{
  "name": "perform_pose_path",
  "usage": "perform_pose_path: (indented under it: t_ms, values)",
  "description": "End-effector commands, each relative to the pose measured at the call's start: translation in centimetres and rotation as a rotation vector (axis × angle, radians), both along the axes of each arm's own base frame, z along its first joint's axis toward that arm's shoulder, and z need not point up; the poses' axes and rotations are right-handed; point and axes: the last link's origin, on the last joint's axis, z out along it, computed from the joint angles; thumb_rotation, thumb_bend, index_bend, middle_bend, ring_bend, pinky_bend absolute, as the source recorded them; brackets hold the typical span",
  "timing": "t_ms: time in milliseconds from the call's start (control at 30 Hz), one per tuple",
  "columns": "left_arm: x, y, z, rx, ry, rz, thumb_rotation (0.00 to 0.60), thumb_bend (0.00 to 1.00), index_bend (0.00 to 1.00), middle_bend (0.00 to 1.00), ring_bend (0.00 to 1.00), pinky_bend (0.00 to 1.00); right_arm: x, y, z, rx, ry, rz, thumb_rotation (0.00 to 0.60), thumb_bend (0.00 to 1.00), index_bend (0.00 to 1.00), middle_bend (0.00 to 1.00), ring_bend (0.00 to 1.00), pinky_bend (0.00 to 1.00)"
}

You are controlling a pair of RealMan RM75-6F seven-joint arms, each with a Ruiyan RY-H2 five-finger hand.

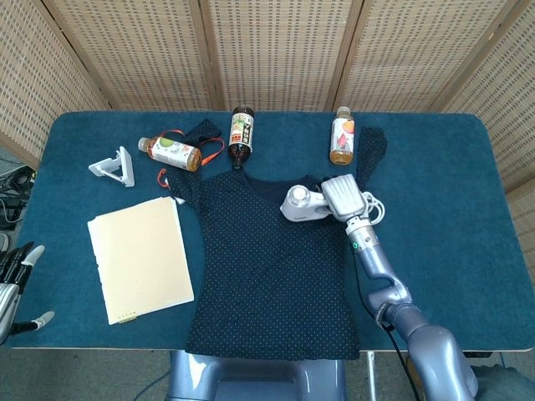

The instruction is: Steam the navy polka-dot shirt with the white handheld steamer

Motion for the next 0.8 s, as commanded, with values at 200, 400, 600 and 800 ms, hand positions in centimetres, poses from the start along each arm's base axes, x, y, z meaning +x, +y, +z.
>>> perform_pose_path:
  t_ms: [200,400,600,800]
  values:
    - [-0.2,0.2,0.1,0.001,-0.003,0.011,0.6,0.0,0.0,0.0,0.0,0.0,0.5,0.8,-2.5,0.048,0.116,0.01,0.6,1.0,0.76,0.67,0.78,1.0]
    - [-0.3,0.2,0.1,-0.002,-0.003,0.014,0.6,0.0,0.0,0.0,0.0,0.0,1.0,1.6,-3.4,0.085,0.087,0.036,0.6,1.0,0.76,0.67,0.78,1.0]
    - [-0.2,0.1,0.0,-0.003,-0.003,0.008,0.6,0.0,0.0,0.0,0.0,0.0,1.5,2.7,-4.2,0.143,0.031,0.063,0.6,1.0,0.76,0.67,0.78,1.0]
    - [0.0,-0.1,0.0,-0.006,-0.003,0.001,0.6,0.0,0.0,0.0,0.0,0.0,1.9,4.4,-4.7,0.225,-0.001,0.133,0.6,1.0,0.76,0.67,0.78,1.0]
